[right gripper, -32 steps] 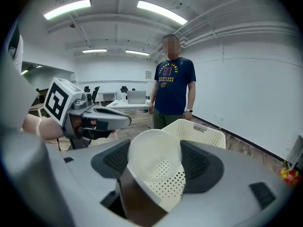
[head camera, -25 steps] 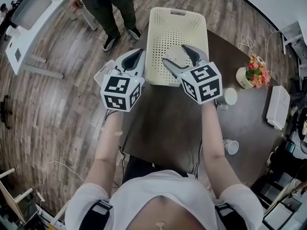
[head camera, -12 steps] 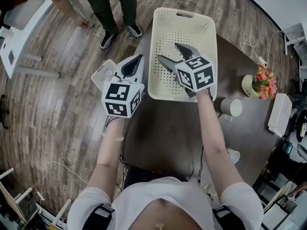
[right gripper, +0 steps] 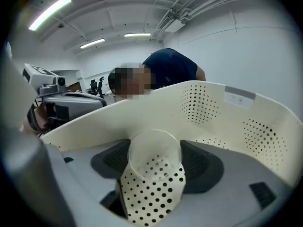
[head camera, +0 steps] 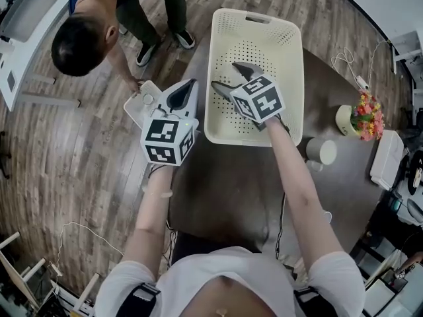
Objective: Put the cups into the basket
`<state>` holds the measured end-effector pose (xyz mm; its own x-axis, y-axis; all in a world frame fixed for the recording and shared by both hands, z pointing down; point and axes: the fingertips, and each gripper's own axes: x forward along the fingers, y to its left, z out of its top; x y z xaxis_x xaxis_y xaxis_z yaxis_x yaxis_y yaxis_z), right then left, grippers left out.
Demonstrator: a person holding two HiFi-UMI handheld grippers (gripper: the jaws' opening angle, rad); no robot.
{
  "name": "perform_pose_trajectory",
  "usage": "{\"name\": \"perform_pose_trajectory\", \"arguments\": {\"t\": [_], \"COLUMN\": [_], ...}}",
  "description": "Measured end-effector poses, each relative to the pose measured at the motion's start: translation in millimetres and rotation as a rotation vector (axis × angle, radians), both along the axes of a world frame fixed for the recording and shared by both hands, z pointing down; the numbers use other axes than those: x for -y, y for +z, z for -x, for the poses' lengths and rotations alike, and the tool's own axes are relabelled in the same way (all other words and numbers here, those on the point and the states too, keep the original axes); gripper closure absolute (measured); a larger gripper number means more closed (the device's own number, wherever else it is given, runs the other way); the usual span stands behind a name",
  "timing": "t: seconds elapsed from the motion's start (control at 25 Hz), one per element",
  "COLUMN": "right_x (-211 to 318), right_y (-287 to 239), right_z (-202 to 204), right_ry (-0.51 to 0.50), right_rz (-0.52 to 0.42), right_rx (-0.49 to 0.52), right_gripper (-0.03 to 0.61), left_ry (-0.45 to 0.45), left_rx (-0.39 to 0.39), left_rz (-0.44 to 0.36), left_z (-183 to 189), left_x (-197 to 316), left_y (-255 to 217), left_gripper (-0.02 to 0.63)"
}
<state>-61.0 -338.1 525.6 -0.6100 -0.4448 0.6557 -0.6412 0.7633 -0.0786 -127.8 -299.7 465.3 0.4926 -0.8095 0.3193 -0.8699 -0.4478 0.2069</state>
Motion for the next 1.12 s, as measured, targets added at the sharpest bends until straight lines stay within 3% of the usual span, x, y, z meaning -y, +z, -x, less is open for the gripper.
{"name": "perform_pose_trajectory", "arguments": {"t": [0.64, 0.88, 1.12], "right_x": [20.1, 23.1, 20.4], "right_y": [3.5, -11.6, -22.7], "right_z": [-6.2, -11.2, -13.4], "right_ry": [0.04, 0.081, 0.094], "right_rz": [-0.034, -0.033, -0.082], "right_rx": [0.012, 0.112, 0.099], "right_gripper": [0.241, 0.19, 0.189], "left_ry": [-0.006, -0.015, -0.029], "left_rx": [-0.018, -0.018, -0.017], "left_rz": [0.013, 0.016, 0.005], "left_z": [-4.5, 0.9, 7.3], "left_x": [-1.1, -3.5, -6.2], "left_y": [7.2, 5.5, -2.2], "left_gripper": [0.603, 0.603, 0.603]}}
